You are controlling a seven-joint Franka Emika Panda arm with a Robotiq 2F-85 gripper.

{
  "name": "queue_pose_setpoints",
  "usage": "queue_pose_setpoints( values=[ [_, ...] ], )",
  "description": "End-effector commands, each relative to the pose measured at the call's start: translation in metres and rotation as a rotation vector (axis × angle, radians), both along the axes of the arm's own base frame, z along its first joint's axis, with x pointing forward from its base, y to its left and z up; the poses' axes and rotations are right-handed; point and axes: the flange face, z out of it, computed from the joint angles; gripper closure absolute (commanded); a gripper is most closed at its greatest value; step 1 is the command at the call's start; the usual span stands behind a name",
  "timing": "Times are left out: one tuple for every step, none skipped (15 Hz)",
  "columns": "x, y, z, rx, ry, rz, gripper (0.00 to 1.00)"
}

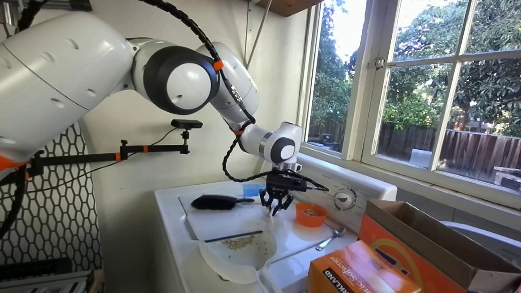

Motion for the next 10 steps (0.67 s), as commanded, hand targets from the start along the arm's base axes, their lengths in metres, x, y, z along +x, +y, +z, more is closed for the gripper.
queue_pose_setpoints(
  values=[
    [-0.019, -0.006, 0.002, -0.016, 0.060, 0.031, 0.97],
    [-0.022, -0.006, 0.002, -0.019, 0.065, 0.033, 0.97],
    [-0.025, -0.006, 0.002, -0.024, 0.073, 0.035, 0.97],
    [-0.028, -0.006, 0.002, -0.029, 0.081, 0.036, 0.97],
    [-0.032, -0.007, 0.002, -0.036, 0.087, 0.033, 0.97],
    [-0.035, -0.008, 0.002, -0.046, 0.093, 0.030, 0.97],
    [-0.038, -0.009, 0.002, -0.048, 0.100, 0.033, 0.97],
    [-0.042, -0.010, 0.002, -0.052, 0.105, 0.035, 0.97],
    [-0.045, -0.009, 0.001, -0.055, 0.110, 0.038, 0.97],
    [-0.049, -0.010, 0.001, -0.057, 0.116, 0.042, 0.97]
  ],
)
